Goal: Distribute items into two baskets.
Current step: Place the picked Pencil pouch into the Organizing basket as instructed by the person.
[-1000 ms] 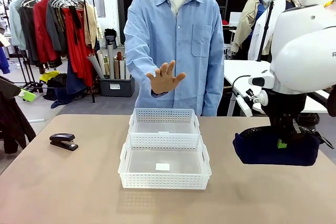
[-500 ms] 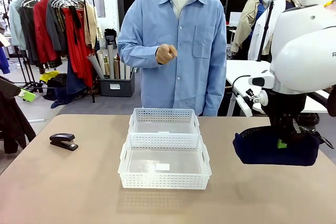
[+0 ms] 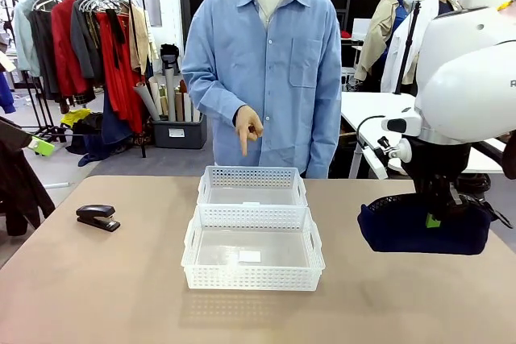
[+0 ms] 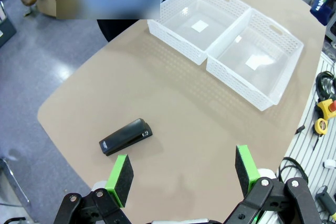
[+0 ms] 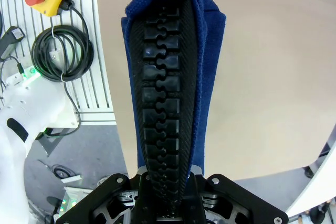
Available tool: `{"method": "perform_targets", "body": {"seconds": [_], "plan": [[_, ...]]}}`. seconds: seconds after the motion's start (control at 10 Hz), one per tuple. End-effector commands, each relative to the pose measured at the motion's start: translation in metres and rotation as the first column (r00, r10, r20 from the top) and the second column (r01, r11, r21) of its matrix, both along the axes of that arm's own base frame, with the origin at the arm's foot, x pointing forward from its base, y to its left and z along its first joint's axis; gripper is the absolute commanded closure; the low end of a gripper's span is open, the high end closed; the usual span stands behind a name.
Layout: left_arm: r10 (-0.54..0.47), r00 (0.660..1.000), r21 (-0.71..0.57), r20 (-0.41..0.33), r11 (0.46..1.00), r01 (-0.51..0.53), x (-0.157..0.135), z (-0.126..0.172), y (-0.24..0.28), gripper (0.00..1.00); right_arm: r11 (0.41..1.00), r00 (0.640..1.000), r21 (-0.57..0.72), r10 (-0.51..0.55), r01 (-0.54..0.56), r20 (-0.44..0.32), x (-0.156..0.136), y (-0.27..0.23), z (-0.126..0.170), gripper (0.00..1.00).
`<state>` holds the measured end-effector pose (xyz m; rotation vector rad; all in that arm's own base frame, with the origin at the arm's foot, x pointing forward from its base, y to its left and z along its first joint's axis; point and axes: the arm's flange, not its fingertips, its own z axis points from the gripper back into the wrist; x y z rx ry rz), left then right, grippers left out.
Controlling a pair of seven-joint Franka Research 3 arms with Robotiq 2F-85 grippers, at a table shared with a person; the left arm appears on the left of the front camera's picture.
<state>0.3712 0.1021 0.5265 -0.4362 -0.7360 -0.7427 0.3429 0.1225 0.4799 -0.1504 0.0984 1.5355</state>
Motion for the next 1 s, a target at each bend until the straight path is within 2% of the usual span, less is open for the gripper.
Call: {"method": "perform_targets", "body": {"seconds": [0.0, 0.7, 0.8, 0.9], "plan": [[-0.012, 1.0, -0.014, 0.017, 1.0, 0.012, 0.0, 0.0, 0.001, 0.0, 1.0, 1.0, -0.004, -0.01, 0.01, 0.003, -0.003, 0.001, 0.003, 1.0], [-0.012, 1.0, -0.014, 0.017, 1.0, 0.012, 0.0, 0.0, 0.001, 0.0, 1.0, 1.0, -0.004, -0.01, 0.01, 0.003, -0.003, 0.001, 0.003, 1.0], [-0.012, 1.0, -0.014, 0.017, 1.0, 0.012, 0.0, 0.0, 0.001, 0.0, 1.0, 1.0, 0.0, 0.0, 0.0, 0.0, 0.0, 0.0, 0.0, 1.0], [-0.012, 1.0, -0.014, 0.017, 1.0, 0.012, 0.0, 0.0, 0.001, 0.0, 0.999, 1.0, 0.022, 0.025, -0.025, 0.014, 0.018, -0.004, 0.002, 1.0]]}}
